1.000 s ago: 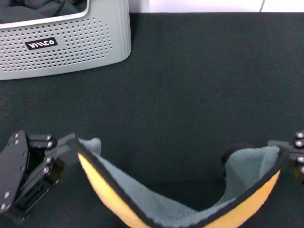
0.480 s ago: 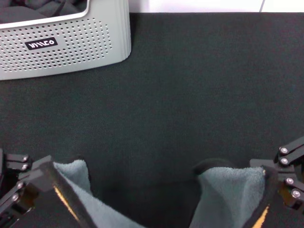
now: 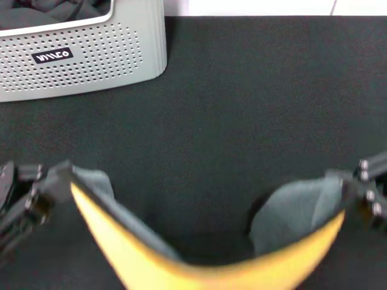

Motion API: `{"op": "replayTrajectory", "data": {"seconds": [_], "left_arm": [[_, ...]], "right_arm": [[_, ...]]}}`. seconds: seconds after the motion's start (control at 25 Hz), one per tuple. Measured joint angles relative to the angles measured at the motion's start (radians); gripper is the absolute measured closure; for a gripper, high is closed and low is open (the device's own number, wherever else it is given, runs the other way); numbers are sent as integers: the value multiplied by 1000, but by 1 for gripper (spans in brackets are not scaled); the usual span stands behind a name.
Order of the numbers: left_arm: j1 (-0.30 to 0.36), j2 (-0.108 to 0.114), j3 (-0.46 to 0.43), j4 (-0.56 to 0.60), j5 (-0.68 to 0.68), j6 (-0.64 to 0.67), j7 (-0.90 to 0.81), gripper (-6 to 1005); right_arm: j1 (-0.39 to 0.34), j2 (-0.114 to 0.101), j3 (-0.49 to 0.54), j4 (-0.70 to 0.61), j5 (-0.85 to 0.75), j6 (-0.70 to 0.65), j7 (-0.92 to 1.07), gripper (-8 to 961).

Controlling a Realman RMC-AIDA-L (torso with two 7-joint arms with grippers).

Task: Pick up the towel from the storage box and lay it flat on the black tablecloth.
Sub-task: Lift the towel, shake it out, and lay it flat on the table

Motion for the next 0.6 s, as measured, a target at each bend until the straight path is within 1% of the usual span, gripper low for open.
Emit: {"op": "replayTrajectory", "data": {"seconds": [0.04, 0.16, 0.2, 0.24, 0.28, 0.32, 0.36, 0.4, 0.44, 0.48, 0.52, 0.6], "left_arm": [[-40, -3, -41, -65, 18, -1, 17, 958], [-166, -9, -155, -251, 93, -5, 91, 958], [-236, -10, -196, -337, 127, -21, 159, 958], [-249, -10, -201, -351, 132, -29, 178, 958], [-282, -13, -209, -384, 142, -56, 226, 958], [-307, -17, -213, -405, 147, -84, 265, 958], [-329, -25, -214, -417, 147, -123, 299, 958], [-346, -36, -219, -421, 145, -173, 330, 958], [-362, -49, -227, -424, 142, -217, 357, 958], [-373, -63, -239, -424, 141, -255, 382, 958], [-381, -73, -248, -425, 140, -288, 404, 958], [-400, -105, -291, -426, 139, -374, 473, 957]], "right_arm": [[18, 2, 12, 42, 1, -3, -17, 931], [111, 2, 50, 225, -1, -24, -95, 930], [158, -1, 61, 319, 0, -30, -134, 930], [207, -4, 75, 413, -1, -35, -170, 930], [250, -7, 85, 490, -1, -39, -202, 930], [314, -11, 104, 597, -5, -43, -252, 930], [363, -15, 119, 692, -11, -46, -296, 930], [398, -19, 126, 749, -15, -49, -325, 930], [450, -27, 136, 843, -23, -58, -373, 930], [488, -32, 141, 904, -27, -67, -408, 930], [518, -36, 142, 952, -32, -87, -443, 929], [551, -37, 143, 997, -33, -141, -497, 929]]}}
